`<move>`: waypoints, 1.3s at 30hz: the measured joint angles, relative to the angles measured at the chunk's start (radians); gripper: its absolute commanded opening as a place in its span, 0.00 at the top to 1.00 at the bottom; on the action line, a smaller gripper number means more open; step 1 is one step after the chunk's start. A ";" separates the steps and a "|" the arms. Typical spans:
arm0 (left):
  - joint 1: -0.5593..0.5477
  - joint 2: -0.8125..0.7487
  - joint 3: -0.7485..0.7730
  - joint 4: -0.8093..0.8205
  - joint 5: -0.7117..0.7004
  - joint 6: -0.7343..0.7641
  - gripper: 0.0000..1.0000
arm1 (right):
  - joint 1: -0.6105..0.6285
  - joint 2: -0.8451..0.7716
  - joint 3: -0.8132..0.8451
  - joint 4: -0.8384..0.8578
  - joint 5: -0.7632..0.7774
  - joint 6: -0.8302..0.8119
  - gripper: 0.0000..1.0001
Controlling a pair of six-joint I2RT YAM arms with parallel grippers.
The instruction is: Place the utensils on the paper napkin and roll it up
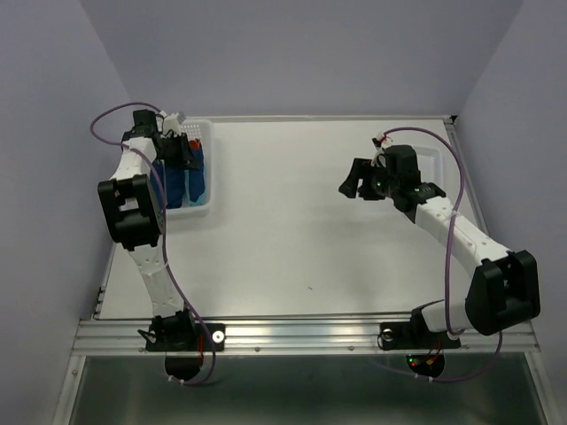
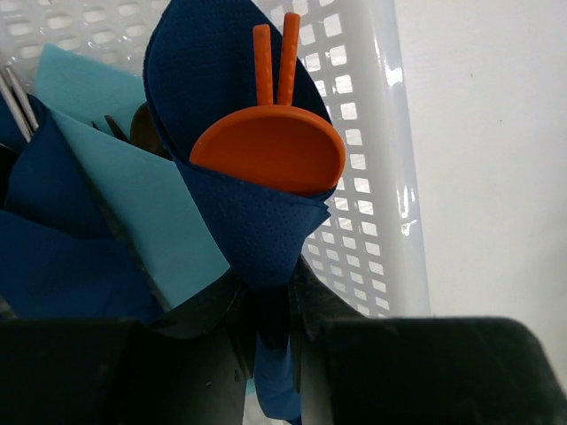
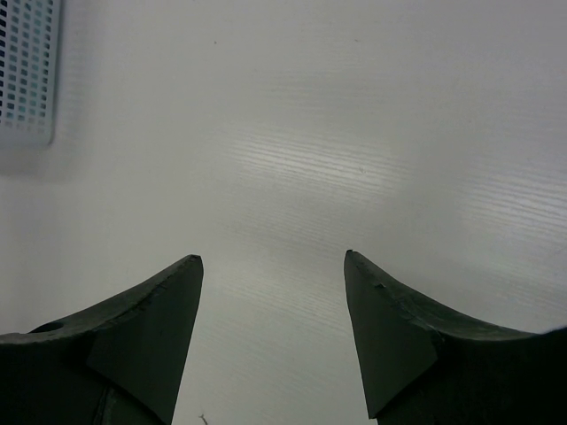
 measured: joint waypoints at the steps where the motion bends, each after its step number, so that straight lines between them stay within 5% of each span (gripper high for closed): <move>1: 0.000 0.008 0.000 0.001 0.005 -0.002 1.00 | 0.000 0.003 0.000 -0.001 0.000 0.000 0.29; 33: 0.002 0.109 0.002 -0.005 -0.035 -0.021 1.00 | 0.000 0.035 0.000 -0.020 -0.002 0.000 0.29; 36: 0.002 0.119 0.011 -0.011 -0.043 -0.023 0.71 | 0.000 0.035 0.000 -0.020 -0.003 0.000 0.29; 39: 0.002 0.120 0.012 -0.011 -0.046 -0.023 0.57 | 0.000 0.035 0.000 -0.020 -0.004 0.000 0.29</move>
